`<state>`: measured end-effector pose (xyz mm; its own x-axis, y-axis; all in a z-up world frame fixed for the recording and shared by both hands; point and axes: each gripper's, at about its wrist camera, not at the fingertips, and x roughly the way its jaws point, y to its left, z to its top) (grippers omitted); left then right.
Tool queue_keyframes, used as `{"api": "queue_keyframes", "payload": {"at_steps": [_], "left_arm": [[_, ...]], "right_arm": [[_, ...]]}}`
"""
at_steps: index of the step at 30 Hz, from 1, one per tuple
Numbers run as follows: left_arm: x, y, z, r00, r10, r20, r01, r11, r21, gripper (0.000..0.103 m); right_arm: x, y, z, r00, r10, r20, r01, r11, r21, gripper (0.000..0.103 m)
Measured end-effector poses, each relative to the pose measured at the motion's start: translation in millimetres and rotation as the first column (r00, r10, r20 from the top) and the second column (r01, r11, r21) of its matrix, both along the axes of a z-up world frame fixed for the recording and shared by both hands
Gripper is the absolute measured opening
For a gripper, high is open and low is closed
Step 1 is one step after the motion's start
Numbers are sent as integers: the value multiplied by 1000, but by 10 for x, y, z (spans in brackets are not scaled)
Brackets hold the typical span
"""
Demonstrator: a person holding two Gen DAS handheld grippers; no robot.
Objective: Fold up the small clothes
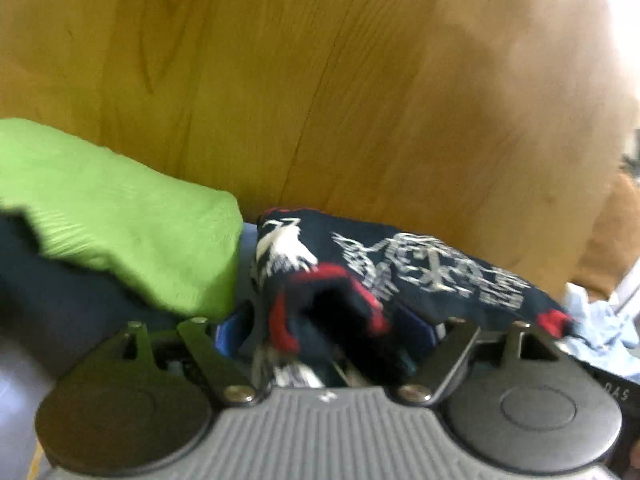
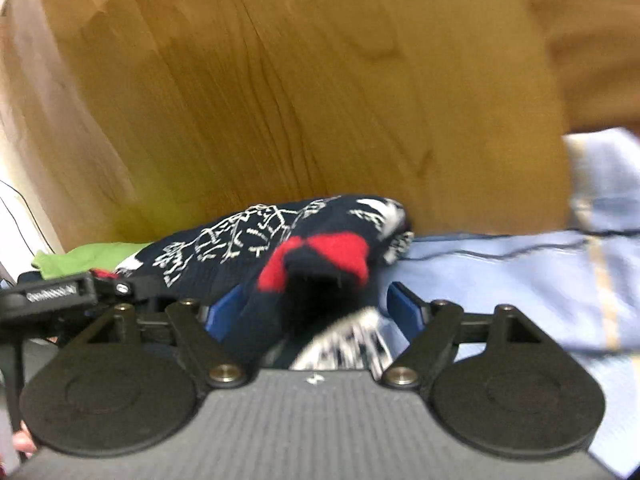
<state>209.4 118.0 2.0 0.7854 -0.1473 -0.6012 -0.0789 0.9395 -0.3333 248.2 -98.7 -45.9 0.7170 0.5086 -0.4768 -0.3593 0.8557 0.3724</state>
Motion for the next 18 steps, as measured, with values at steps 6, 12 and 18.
{"api": "queue_keyframes", "payload": {"at_steps": [6, 12, 18], "left_arm": [[-945, -344, 74, 998, 40, 42, -45, 988, 147, 98], [-1620, -710, -118, 998, 60, 26, -65, 964, 259, 103], [-1929, -936, -117, 999, 37, 24, -43, 938, 343, 103]], "right_arm": [[-755, -305, 26, 999, -52, 5, 51, 999, 16, 85], [-1540, -216, -72, 998, -45, 44, 46, 999, -17, 90], [-2068, -272, -131, 990, -113, 83, 111, 993, 25, 98]]}}
